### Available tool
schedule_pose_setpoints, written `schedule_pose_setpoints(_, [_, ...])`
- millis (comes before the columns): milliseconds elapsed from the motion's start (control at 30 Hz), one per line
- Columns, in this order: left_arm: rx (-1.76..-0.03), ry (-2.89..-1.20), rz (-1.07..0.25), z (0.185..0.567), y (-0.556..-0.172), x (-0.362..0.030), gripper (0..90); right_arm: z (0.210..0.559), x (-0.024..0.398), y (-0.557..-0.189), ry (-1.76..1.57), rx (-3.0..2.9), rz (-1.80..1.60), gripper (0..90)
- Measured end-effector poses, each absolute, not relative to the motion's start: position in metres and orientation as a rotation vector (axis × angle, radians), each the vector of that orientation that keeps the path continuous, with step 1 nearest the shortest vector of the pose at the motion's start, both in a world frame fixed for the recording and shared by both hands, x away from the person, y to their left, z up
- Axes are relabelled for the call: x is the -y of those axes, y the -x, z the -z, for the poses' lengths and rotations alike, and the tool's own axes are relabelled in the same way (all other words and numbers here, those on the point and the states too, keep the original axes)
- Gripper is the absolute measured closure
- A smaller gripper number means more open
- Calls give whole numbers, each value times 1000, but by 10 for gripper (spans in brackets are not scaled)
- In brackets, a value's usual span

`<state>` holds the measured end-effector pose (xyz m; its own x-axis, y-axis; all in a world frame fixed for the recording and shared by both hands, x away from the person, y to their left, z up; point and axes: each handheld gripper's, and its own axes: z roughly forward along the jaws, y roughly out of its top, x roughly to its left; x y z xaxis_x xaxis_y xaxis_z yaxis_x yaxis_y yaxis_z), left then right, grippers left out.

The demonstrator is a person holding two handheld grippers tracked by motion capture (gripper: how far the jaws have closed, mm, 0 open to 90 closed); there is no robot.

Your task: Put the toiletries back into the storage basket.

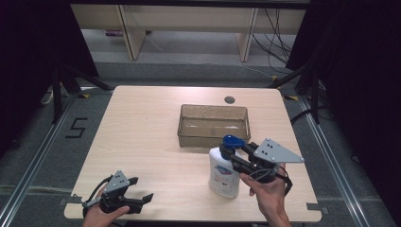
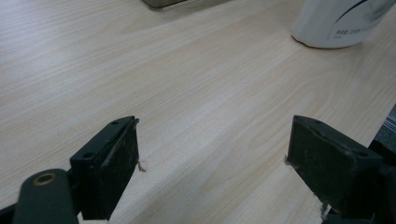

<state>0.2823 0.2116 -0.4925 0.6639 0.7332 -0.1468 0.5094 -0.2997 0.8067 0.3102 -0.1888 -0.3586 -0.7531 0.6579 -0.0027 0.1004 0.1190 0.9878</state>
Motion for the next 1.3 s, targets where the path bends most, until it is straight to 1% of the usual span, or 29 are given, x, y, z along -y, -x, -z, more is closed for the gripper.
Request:
schedule_pose_setpoints(500, [-980,-1980,-314,492,-282,-212,160,340,193,-317,-751,-1902,-1726,662])
schedule_pose_setpoints(567, [-975,-1961,-308,493,-283,-212,160,336,194,-321,-750,-1897,-1722,662])
schedule_pose_setpoints(600, [-983,-1981,-314,491,-282,-212,160,335,194,-321,-763,-1902,-1716,662])
schedule_pose_setpoints(900, [-979,-1956,-308,492,-282,-212,160,329,195,-330,-778,-1895,-1732,662])
schedule_pose_setpoints(1300, [-975,-1970,-304,492,-283,-214,160,320,198,-343,-787,-1855,-1743,663])
